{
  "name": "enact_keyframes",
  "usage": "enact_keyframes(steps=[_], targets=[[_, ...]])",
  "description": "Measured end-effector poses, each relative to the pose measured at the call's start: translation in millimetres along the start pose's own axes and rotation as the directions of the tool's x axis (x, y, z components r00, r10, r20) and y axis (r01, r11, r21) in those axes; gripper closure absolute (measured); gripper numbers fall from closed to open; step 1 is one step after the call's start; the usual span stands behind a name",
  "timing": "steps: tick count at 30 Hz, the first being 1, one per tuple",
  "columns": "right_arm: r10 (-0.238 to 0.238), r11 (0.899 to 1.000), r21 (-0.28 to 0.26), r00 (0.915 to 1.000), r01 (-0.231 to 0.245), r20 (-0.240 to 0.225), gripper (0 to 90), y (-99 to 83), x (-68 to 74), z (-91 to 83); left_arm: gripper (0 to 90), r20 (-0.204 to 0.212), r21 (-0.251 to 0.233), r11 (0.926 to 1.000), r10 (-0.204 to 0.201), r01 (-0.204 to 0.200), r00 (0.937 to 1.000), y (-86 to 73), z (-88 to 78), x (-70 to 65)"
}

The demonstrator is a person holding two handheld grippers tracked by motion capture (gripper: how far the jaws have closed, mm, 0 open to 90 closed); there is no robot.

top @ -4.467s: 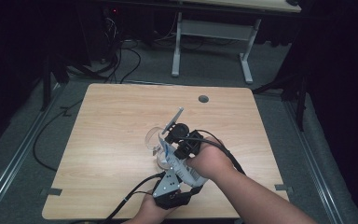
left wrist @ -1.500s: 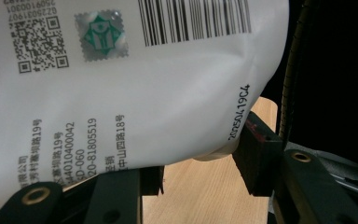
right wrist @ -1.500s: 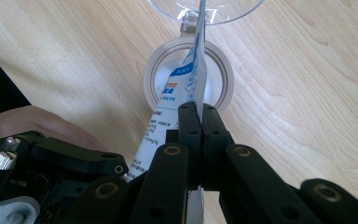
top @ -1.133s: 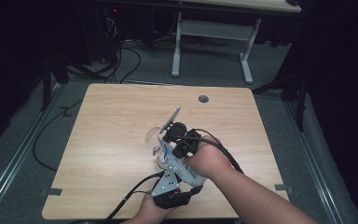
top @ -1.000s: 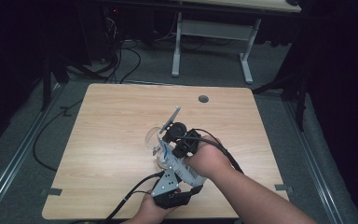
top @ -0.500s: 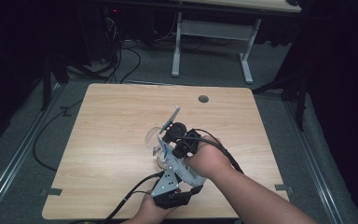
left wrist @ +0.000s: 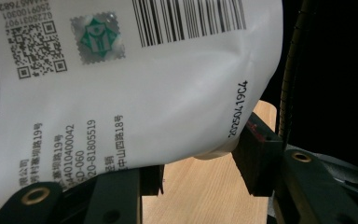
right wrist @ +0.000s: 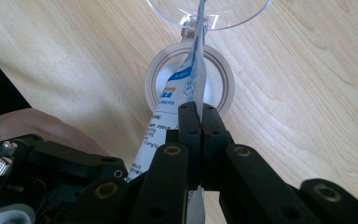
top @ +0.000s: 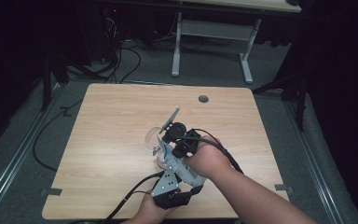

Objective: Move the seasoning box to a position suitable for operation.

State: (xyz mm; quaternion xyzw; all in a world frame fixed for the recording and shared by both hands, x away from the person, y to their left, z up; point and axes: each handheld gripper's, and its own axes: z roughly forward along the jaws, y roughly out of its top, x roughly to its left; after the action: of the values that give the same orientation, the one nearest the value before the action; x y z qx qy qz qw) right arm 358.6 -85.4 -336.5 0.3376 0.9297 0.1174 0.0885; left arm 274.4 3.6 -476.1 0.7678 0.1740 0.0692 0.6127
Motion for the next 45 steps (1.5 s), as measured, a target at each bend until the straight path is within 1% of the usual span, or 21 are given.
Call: enact_keyframes(steps=[18,21,22,33,45], targets=[[-0.007,1.000,-0.002,1.0000,0.007,0.000,89.7,0.9,0.0,1.3,57.3,0.000,-0.002,1.0000,-0.001,0.001,1.0000,0.5,-0.3,0.5],[-0.004,1.000,-0.003,1.0000,0.004,-0.001,89.8,1.3,0.2,1.5,57.3,0.000,-0.004,1.0000,-0.001,0.001,1.0000,1.0,-0.6,0.8],[0.004,1.000,0.000,1.0000,-0.004,0.001,89.8,1.5,0.9,1.0,57.3,-0.001,-0.004,1.0000,0.000,0.000,1.0000,1.1,-0.8,0.8],[-0.009,1.000,-0.008,1.0000,0.009,-0.001,89.7,3.3,0.2,0.9,57.3,-0.001,-0.009,1.0000,-0.002,0.002,1.0000,2.0,-1.4,1.8],[-0.016,1.000,0.001,0.9998,0.016,0.008,89.7,5.6,0.9,1.7,56.5,0.003,-0.013,0.9999,-0.002,0.002,1.0000,2.8,-2.4,1.9]])
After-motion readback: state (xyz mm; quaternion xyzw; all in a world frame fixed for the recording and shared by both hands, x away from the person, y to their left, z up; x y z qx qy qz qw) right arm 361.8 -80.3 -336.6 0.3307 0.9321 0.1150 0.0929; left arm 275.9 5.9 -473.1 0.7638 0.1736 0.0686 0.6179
